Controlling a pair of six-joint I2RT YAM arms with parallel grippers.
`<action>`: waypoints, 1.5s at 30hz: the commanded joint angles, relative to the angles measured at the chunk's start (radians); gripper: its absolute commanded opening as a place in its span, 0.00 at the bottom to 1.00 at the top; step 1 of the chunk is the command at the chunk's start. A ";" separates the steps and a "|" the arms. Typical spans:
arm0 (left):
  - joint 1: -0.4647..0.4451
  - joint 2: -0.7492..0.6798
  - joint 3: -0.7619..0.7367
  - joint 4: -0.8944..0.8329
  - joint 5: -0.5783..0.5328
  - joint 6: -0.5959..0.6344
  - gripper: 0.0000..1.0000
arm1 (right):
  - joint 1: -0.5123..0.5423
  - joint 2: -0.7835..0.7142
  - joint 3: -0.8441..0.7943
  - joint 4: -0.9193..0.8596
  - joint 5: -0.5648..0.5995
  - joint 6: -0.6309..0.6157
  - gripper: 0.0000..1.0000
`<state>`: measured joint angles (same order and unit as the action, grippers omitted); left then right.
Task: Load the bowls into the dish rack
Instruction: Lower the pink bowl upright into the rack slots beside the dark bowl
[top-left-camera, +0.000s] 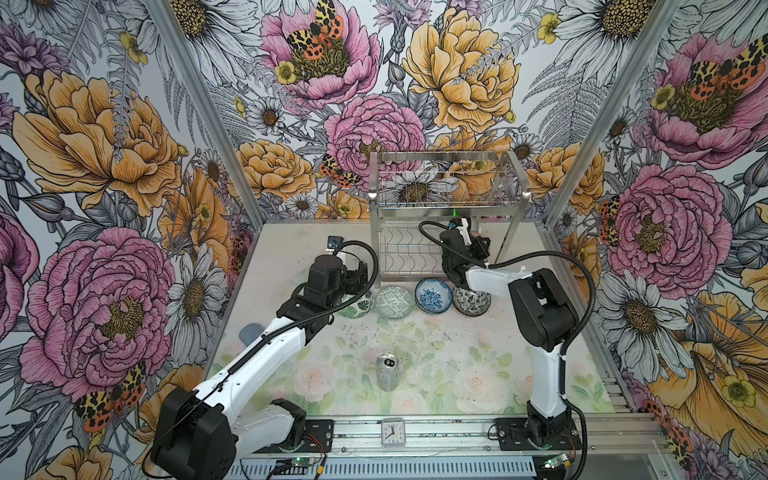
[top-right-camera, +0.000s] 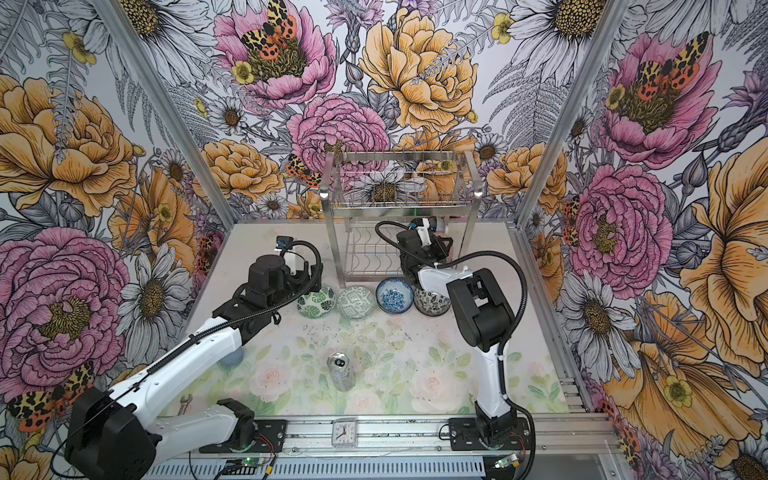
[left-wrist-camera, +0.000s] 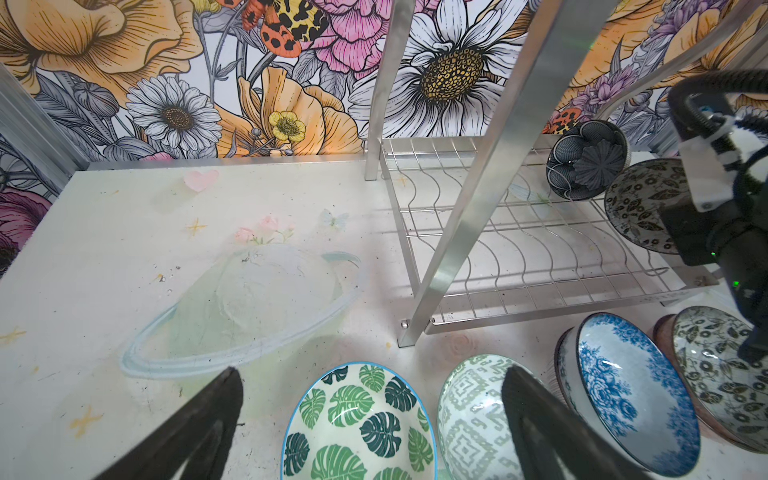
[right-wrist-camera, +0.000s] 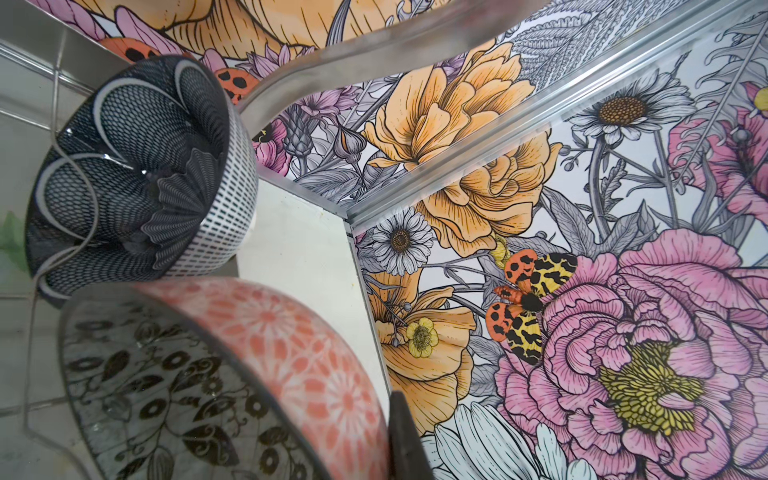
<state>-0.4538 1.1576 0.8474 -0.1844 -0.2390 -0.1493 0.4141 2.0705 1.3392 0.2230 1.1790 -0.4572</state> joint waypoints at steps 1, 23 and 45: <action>0.008 -0.014 -0.010 -0.007 0.020 -0.004 0.99 | -0.006 0.023 0.038 0.053 0.031 -0.017 0.00; 0.008 0.008 0.012 -0.017 0.023 -0.005 0.99 | -0.019 0.004 0.054 -0.221 -0.148 0.246 0.00; 0.006 0.025 0.031 -0.012 0.067 -0.004 0.99 | -0.025 -0.010 0.049 -0.277 -0.223 0.314 0.16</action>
<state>-0.4538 1.1717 0.8478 -0.1989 -0.1944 -0.1497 0.3912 2.0747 1.3849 -0.0162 1.0447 -0.1791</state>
